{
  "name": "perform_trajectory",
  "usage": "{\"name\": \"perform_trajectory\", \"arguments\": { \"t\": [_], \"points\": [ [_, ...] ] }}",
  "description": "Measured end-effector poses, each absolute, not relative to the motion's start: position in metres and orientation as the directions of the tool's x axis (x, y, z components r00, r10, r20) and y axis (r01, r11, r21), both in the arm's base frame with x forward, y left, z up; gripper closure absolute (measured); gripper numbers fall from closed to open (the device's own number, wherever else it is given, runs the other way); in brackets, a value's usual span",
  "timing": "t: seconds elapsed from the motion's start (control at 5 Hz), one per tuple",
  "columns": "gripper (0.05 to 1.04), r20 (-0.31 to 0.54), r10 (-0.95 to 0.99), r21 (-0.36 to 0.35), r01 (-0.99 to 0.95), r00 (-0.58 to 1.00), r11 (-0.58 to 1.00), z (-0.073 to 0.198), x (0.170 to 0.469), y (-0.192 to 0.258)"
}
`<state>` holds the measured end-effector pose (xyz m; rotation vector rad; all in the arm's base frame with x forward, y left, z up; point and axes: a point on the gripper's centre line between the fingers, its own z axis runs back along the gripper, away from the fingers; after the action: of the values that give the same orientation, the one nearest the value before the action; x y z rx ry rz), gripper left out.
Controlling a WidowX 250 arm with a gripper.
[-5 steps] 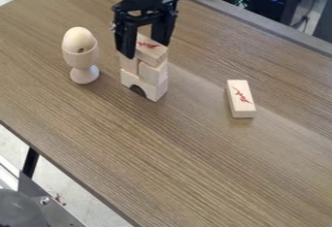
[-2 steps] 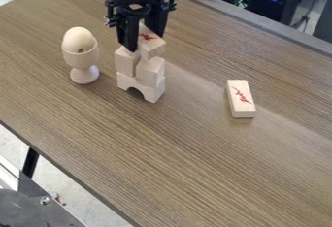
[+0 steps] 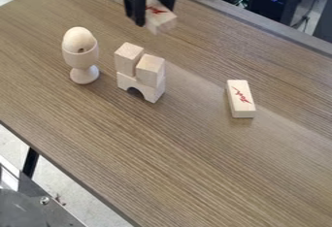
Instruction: Put the left bottom the right
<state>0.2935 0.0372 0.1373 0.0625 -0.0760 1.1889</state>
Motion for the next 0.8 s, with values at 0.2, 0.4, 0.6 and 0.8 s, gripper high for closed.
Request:
{"name": "perform_trajectory", "arguments": {
  "t": [0.2,0.4,0.6,0.8],
  "points": [
    [0.515,0.206,0.835,0.027,-0.856,0.509,0.515,0.140,0.303,0.016],
    [0.515,0.298,0.737,0.038,-0.779,0.607,0.626,0.142,0.312,-0.003],
    [0.515,0.309,0.664,0.089,-0.716,0.681,0.692,0.128,0.316,-0.022],
    [0.515,0.249,0.690,0.126,-0.729,0.680,0.673,0.111,0.312,-0.028]
  ]
}}
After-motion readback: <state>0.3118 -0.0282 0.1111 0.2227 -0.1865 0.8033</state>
